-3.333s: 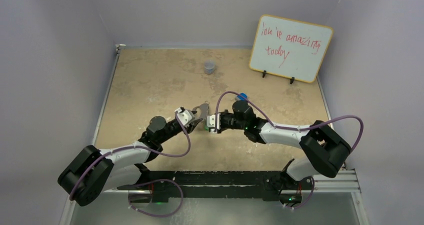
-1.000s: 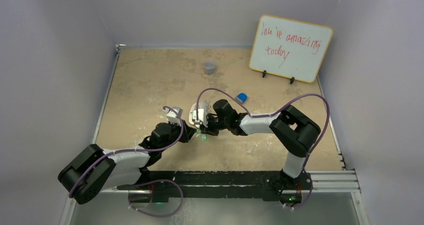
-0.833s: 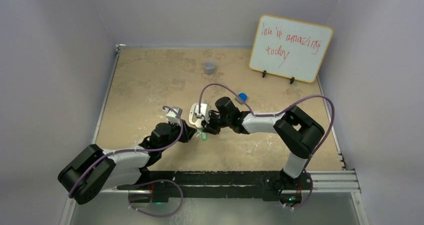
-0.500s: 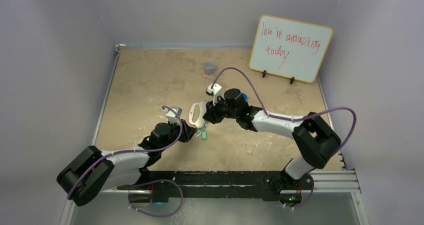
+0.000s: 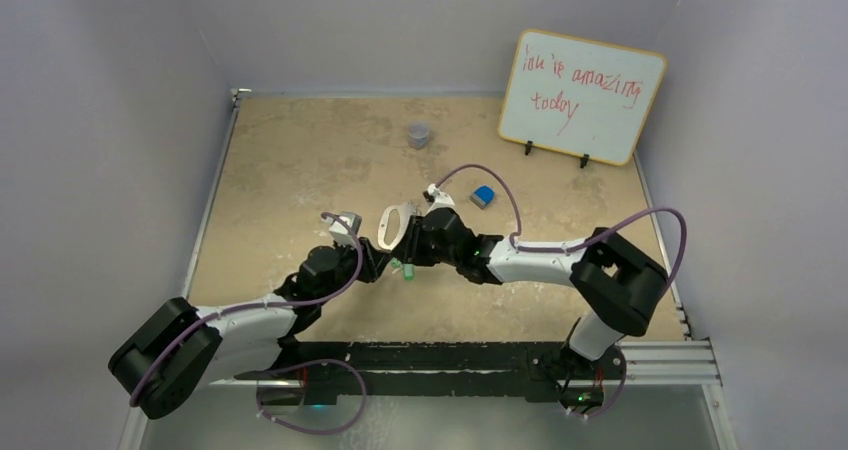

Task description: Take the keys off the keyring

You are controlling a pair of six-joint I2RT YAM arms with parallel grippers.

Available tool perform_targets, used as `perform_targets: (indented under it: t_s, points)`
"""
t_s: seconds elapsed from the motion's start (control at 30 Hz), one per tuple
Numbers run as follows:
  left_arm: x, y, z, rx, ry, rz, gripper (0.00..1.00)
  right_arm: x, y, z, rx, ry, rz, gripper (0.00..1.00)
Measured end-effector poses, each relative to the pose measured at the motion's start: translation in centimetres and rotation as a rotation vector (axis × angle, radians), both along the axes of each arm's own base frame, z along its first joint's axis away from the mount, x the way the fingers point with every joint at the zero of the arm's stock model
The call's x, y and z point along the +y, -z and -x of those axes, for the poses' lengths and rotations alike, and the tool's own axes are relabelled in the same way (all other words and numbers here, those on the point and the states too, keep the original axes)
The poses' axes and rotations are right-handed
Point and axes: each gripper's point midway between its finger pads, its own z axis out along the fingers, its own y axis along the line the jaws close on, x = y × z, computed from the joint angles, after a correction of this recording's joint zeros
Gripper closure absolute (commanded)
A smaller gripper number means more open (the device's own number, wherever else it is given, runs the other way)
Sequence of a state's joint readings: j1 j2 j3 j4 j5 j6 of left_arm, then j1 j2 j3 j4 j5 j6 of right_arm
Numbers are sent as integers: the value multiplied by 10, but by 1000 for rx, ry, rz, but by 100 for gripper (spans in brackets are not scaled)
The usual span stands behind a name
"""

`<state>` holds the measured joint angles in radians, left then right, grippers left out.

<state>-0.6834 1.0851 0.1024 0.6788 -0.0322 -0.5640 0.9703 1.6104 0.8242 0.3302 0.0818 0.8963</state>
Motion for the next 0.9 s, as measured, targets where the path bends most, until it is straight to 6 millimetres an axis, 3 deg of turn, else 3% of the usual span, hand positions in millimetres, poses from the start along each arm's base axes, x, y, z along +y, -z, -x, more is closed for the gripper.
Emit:
perform_targets:
  t_s: [0.17,0.33,0.53,0.9]
  points:
    - [1,2,1,-11,8,-24,71,-16,27,1,97,123,19,62]
    - [-1,6,2,-21,27,-49,71,-15,30,-1,134,172,-6,67]
    - [-2,25,8,16,51,-105,71,-15,42,-2,162,206,-1,69]
    - [-5,25,8,-11,70,-128,71,-18,45,-12,153,265,-7,72]
